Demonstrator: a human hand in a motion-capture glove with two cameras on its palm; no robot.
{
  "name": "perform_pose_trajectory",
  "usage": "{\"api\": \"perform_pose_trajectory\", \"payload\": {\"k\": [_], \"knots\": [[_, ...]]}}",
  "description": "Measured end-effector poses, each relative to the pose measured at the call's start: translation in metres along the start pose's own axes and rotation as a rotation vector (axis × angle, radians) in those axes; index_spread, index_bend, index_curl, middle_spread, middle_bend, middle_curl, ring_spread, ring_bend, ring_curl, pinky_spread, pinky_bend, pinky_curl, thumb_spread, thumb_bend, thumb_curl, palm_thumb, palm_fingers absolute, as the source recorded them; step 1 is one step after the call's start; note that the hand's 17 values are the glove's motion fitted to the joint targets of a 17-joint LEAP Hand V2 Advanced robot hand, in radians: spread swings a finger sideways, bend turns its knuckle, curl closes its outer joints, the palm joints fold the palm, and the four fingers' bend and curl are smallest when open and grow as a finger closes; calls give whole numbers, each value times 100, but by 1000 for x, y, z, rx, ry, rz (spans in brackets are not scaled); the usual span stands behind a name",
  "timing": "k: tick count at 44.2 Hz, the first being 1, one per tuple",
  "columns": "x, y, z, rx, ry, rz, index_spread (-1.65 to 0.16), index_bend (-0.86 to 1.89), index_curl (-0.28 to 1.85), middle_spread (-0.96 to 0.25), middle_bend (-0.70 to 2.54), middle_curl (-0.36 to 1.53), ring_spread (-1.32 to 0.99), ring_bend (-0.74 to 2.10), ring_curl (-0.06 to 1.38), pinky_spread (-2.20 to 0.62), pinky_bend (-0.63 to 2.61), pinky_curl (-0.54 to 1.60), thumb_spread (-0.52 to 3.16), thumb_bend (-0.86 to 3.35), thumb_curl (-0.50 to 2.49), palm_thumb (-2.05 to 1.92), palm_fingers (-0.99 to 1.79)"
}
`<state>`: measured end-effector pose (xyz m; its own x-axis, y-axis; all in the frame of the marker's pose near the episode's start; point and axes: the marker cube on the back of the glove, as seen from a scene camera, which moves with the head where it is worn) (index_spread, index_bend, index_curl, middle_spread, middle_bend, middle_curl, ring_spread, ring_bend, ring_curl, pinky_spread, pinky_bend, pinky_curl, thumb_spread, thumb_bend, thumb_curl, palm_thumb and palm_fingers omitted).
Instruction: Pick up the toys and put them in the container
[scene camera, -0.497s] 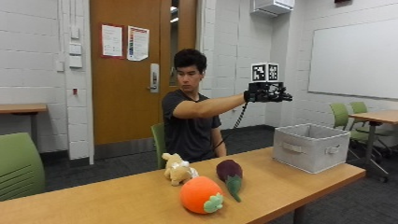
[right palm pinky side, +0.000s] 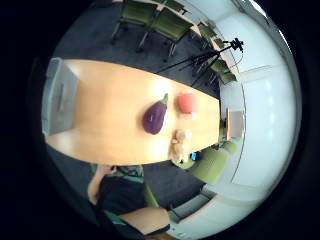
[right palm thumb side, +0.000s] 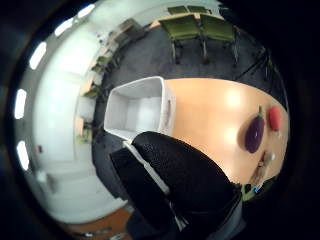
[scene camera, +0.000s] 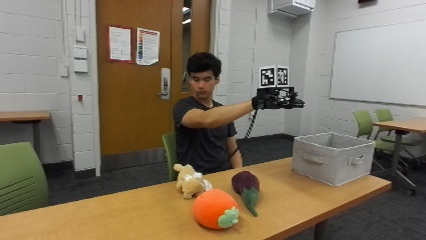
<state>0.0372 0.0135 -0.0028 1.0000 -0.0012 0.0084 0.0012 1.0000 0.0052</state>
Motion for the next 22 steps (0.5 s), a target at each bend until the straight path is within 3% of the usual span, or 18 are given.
{"api": "perform_pose_trajectory", "payload": {"k": [9, 22], "knots": [[66, 10, 14, -13, -19, 36, -21, 17, 25, -9, 23, 25, -28, 20, 14, -10, 46, 25, 105, -11, 1, -17, -2], [154, 21, 116, -111, -61, 111, -22, 13, 26, -11, 27, 31, -32, 25, 19, -11, 47, 29, 105, -11, 3, -17, -3]]}}
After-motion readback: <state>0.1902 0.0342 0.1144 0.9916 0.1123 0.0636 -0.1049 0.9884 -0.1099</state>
